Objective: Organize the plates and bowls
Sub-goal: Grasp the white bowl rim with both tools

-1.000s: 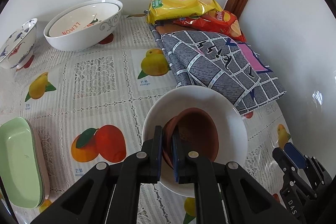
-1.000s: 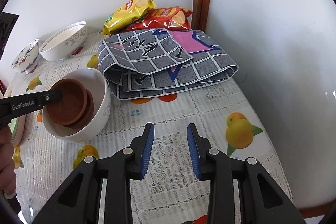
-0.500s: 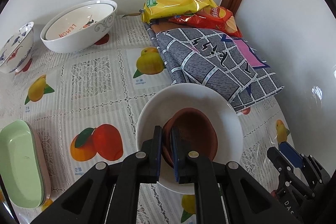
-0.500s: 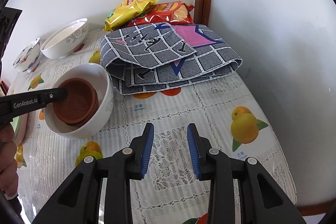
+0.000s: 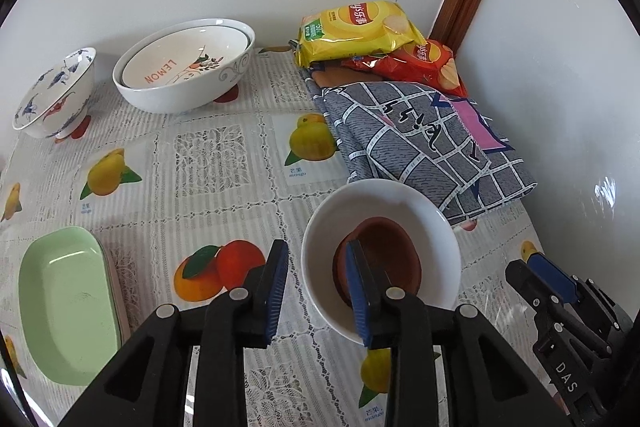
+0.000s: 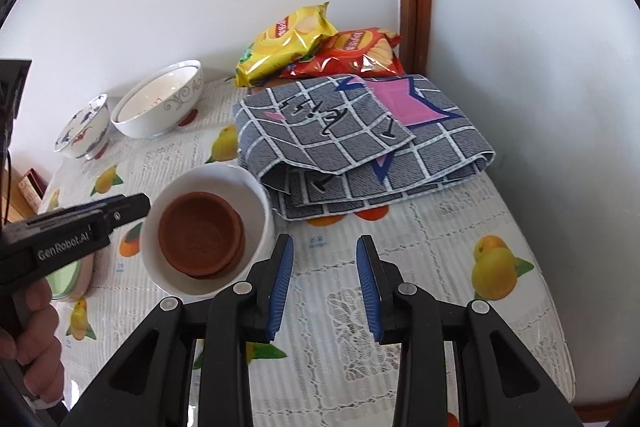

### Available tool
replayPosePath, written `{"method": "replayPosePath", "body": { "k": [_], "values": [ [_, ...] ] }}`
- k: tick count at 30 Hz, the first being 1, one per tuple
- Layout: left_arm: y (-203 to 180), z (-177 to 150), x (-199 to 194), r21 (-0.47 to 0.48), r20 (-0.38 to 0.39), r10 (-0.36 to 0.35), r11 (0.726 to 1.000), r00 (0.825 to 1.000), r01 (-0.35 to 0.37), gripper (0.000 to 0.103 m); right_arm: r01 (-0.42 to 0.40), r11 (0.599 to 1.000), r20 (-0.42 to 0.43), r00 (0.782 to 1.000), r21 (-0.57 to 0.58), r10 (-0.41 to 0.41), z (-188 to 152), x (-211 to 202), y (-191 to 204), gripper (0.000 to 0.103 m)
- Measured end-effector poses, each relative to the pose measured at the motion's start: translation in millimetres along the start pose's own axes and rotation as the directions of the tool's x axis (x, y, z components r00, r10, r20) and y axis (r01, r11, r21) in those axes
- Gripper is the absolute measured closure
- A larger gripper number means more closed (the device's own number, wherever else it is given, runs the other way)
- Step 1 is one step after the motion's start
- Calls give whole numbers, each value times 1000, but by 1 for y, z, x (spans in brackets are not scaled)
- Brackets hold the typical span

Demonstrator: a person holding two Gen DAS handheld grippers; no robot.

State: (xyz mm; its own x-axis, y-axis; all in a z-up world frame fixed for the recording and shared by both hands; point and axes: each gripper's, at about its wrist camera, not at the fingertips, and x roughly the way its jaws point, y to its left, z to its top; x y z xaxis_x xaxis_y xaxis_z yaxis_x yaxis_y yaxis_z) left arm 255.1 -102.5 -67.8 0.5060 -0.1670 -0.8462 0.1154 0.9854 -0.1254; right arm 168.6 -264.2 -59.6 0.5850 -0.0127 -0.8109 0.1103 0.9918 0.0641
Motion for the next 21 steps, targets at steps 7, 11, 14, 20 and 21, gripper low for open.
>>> {"method": "replayPosePath", "body": {
  "k": [7,11,14,20,21],
  "values": [
    [12,-3,4,-32,-23,5,999,1000,-6,75,-40,999,-17,999,-25,40,6,7,16,70],
    [12,-4,11,-32,-39,-2,999,999,1,75,-63,998,-40,997,-29,62,7,18,24,70],
    [12,-5,17,-33,-52,-2,999,999,1,75,-62,997,-60,996,-35,60,7,29,29,70],
    [14,-5,29,-28,-81,6,1000,997,-8,75,-39,998,-90,995,-47,35,5,49,32,70],
    [13,-6,30,-26,-84,8,1000,996,-11,75,-35,998,-100,995,-48,30,5,53,32,70]
  ]
}}
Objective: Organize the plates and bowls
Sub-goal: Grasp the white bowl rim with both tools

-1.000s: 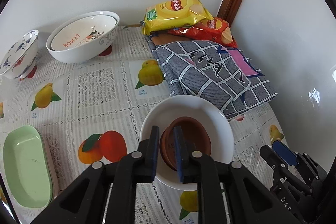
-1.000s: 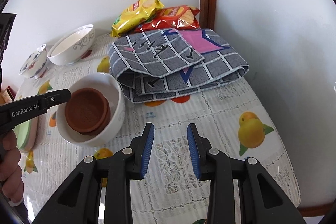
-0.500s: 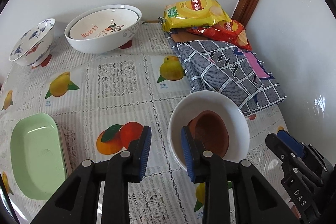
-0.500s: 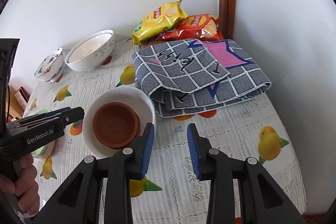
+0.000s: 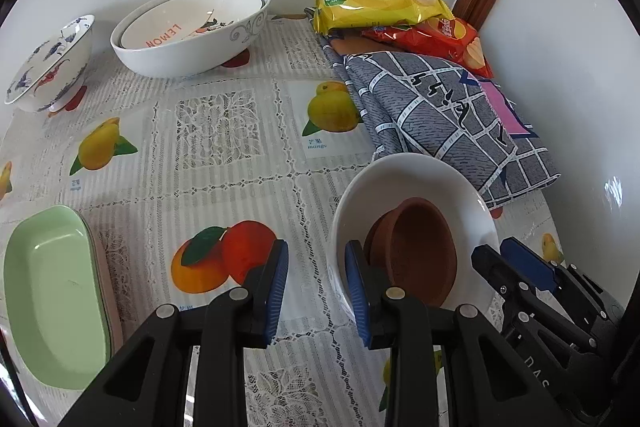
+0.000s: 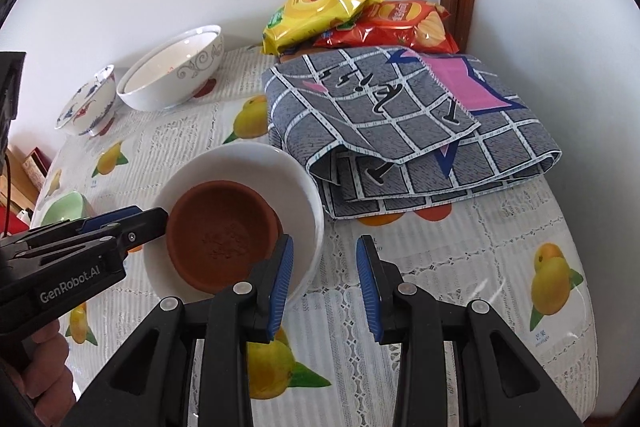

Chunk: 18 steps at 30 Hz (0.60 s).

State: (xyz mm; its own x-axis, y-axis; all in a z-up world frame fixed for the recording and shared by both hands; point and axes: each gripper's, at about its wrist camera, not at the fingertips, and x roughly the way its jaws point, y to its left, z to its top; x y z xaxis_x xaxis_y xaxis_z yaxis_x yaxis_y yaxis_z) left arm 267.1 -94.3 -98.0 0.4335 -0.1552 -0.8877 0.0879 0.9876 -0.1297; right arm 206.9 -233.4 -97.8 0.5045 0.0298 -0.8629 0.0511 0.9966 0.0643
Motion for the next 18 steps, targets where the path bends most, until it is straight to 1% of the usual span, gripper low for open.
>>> {"method": "replayPosePath", "body": {
  "k": [2,5,9,12,14,15,18],
  "values": [
    [0,0,3,0,-5,4,1000,1000,-4,75,16,1000,-15,1000,1,-16,1,6,0,70],
    [0,1,9,1,-13,6,1000,1000,-6,75,30,1000,-11,999,-4,-30,1,12,0,66],
    [-2,3,15,18,-24,17,1000,1000,-16,75,41,999,-16,999,-10,-42,3,19,0,65],
    [-4,4,20,21,-36,25,999,999,-24,75,70,998,-20,997,-8,-70,6,25,-1,60],
    [-5,5,21,28,-35,31,999,999,-30,75,77,997,-39,996,1,-77,7,30,-1,56],
    [-6,5,22,31,-33,34,999,999,-33,75,80,997,-54,995,6,-79,7,33,-2,56],
    [-7,4,25,35,-32,38,999,999,-37,75,64,997,-62,996,35,-62,10,35,-8,53]
  ]
}}
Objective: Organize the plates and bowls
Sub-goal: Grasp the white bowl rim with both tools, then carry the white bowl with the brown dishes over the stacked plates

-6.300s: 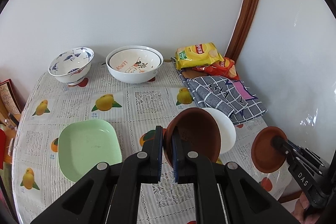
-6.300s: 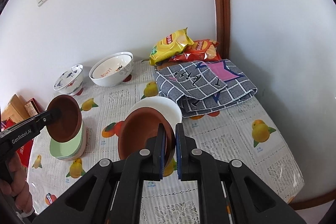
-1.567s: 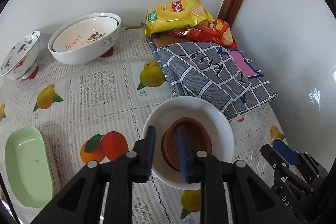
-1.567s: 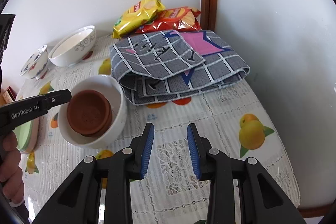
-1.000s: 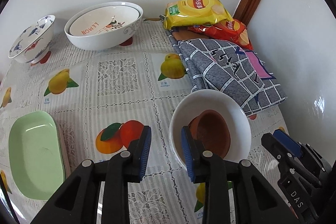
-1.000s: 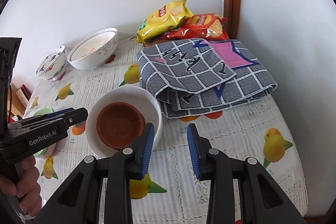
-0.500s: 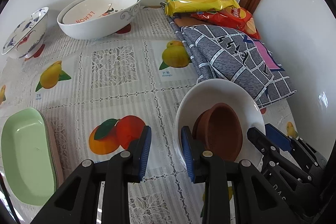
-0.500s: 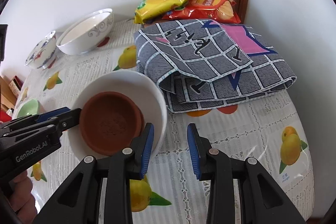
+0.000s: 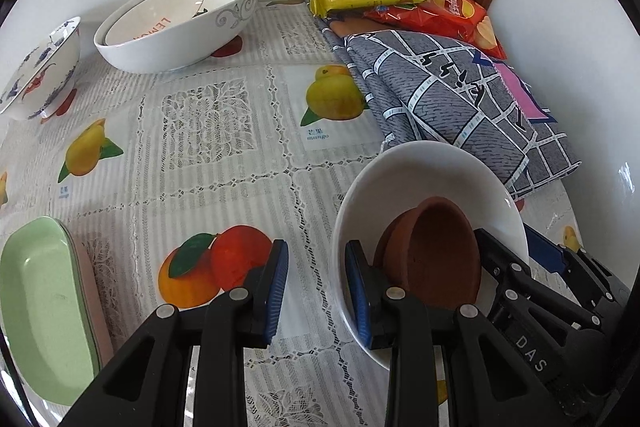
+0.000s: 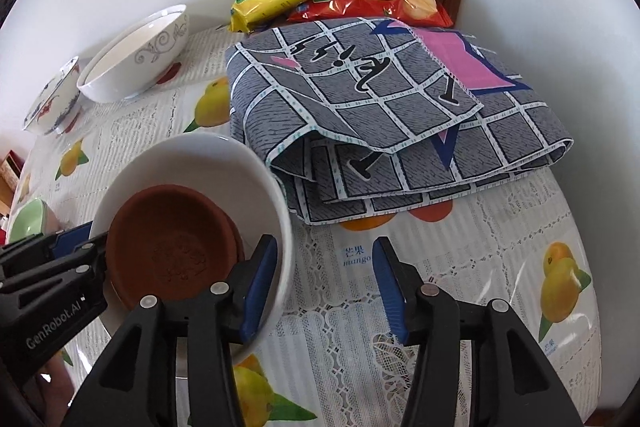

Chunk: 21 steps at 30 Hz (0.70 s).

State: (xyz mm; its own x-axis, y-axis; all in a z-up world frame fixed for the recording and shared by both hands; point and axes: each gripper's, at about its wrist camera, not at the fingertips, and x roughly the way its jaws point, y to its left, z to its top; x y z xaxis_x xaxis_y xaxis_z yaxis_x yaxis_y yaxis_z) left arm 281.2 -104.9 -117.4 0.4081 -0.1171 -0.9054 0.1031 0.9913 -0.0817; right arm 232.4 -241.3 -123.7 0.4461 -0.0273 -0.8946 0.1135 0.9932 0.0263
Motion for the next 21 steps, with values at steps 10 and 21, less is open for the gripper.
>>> {"method": "replayPosePath", "body": {
  "k": [10,21],
  "values": [
    [7,0,9,-54,-23,-63,997,998,62,73,-24,999,-17,1000,24,25,3,3,-7,50],
    [-3,-4,5,-32,8,-78,996,997,79,92,-69,997,30,997,22,68,-2,-2,12,94]
  ]
}}
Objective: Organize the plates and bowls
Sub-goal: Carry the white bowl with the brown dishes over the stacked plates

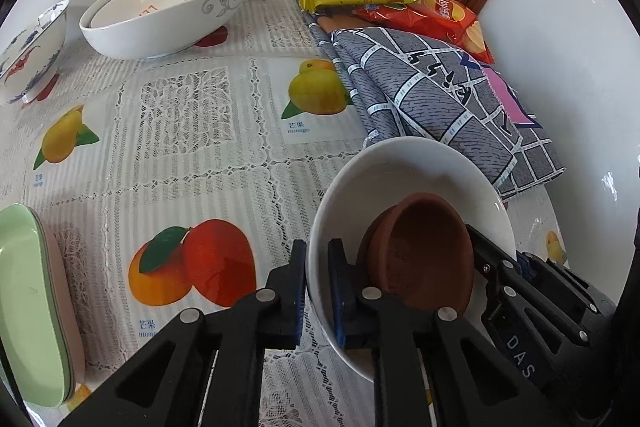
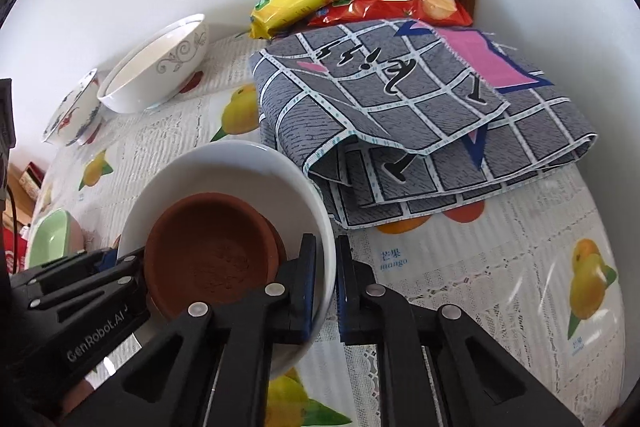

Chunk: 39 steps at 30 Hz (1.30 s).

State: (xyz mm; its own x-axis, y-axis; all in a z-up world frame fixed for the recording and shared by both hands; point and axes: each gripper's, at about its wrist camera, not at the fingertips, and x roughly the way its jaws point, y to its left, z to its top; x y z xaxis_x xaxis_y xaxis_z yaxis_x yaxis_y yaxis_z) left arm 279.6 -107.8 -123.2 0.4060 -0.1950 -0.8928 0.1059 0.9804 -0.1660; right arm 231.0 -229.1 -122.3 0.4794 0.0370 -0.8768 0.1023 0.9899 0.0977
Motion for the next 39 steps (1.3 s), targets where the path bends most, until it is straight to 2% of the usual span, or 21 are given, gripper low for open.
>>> {"method": "replayPosePath", "body": {
  "k": [3,5,9,20,39],
  "values": [
    [0,-2,-1,-13,-6,-1,1000,1000,1,93,25,1000,-3,1000,8,-25,-3,-2,4,94],
    [0,-5,-2,-11,-11,-8,1000,1000,8,94,18,1000,-12,1000,22,-17,-4,-6,3,94],
    [-3,-12,-7,0,-10,23,1000,1000,-23,94,5,998,-33,999,56,-3,-7,-10,0,94],
    [15,-28,-37,-26,14,18,1000,1000,-17,94,-27,998,-2,1000,60,27,-19,-35,13,94],
    [65,-30,-102,-80,90,50,996,995,-43,94,-81,996,64,995,22,80,-16,-80,78,94]
  ]
}}
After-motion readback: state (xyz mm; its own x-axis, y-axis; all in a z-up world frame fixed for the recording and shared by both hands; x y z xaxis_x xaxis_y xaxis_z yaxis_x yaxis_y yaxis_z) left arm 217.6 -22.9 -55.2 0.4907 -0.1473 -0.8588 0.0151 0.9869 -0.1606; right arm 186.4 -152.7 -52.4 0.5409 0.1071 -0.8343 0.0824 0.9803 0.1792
